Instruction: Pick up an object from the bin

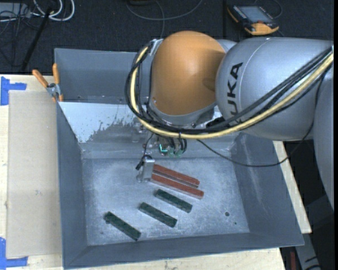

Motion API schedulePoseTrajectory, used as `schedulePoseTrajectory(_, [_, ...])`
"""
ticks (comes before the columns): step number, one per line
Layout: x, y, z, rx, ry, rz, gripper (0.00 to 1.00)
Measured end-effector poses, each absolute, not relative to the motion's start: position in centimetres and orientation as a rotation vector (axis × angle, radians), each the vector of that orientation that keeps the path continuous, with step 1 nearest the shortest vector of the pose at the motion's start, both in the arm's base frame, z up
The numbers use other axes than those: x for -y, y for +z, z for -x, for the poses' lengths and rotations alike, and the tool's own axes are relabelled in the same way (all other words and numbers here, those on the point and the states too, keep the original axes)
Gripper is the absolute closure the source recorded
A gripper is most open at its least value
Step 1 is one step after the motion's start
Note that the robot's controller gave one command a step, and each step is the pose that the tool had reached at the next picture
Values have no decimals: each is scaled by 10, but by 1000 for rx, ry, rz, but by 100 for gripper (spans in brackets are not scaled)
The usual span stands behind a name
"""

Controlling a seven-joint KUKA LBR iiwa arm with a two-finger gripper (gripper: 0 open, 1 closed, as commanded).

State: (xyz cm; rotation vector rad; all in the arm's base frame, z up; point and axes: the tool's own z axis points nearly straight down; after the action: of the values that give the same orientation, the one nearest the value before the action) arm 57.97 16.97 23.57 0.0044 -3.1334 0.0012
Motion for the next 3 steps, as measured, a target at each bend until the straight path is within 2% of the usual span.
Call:
schedulePoseTrajectory(1, [-150,149,-552,3128,5,166,0])
schedulePoseTrajectory(2, [-90,81,-529,3109,3,-400,0])
schedulePoseTrajectory(3, [-35,69,-495,3115,2,-383,0])
